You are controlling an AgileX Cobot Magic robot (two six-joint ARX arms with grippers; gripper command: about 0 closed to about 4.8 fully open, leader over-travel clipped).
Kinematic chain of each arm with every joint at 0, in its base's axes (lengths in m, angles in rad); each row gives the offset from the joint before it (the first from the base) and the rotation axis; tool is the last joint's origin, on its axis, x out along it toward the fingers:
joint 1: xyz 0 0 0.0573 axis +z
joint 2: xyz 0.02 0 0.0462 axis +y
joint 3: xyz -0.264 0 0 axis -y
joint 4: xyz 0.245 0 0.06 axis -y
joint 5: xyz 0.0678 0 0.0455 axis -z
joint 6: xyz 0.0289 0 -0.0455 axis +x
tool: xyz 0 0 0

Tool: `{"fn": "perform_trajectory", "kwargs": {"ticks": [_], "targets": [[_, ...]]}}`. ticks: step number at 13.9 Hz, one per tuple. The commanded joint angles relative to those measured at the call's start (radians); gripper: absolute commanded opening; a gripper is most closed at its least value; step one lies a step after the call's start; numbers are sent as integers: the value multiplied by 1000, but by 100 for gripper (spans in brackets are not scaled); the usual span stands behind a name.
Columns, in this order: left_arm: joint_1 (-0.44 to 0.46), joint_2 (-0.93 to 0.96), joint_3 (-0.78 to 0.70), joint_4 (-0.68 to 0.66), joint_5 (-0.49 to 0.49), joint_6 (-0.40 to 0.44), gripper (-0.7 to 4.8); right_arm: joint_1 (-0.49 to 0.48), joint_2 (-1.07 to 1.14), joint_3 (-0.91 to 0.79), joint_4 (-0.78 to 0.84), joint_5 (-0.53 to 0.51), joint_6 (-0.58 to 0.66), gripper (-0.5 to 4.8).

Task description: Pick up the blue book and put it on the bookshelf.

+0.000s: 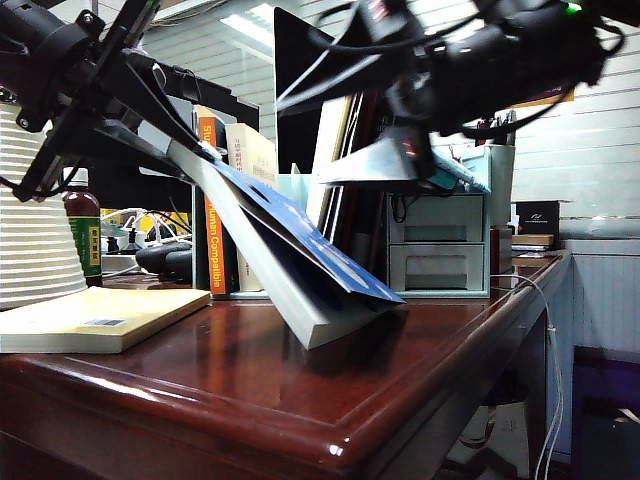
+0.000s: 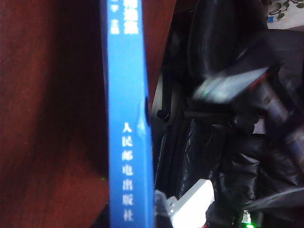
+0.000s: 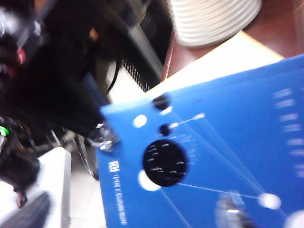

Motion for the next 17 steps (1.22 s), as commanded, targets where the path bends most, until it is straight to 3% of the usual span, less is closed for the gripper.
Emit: {"fn": "perform_trajectory", "kwargs": {"ticks": [1,2,3,4,5,7,8,9,10,11,12,13,14,15,16,17], "targets": [[-1,-9,14,-68,24,35,-6,4,-5,4,10,196,10,462],[-1,-9,14,-108,21,92,-5,4,-5,4,11,230,10,462],[-1,-9,13,-163,-28,92,36,5,-4,4,12,255,9,462],[-1,-9,11,-177,-34,112,125,5,-4,4,11,273,10,462],[-1,-9,11,-179,-35,132,160,5,-4,4,11,309,10,462],[-1,-9,11,-185,-114,147,97,5,-4,4,11,333,10,462],[-1,-9,11,-184,-158,148,99,5,-4,4,11,333,10,462],[-1,-9,11,-177,-189,151,129,5,-4,4,9,333,10,462],[-1,-9,11,-166,-211,151,197,5,-4,4,3,341,10,462],[-1,-8,11,-143,-229,148,219,5,-4,4,-22,376,10,455],[-1,2,11,-102,-229,117,220,5,-4,4,-55,411,10,415],[-1,23,11,-47,-227,84,224,5,-4,4,-92,446,10,336],[-1,55,11,12,-228,57,284,5,-4,4,-121,469,10,215],[-1,100,11,69,-216,21,397,5,-4,4,-147,484,10,106],[-1,140,11,102,-200,5,443,5,-4,4,-167,497,10,1],[-1,190,12,126,-188,4,449,5,-4,4,-180,517,11,-6]]}}
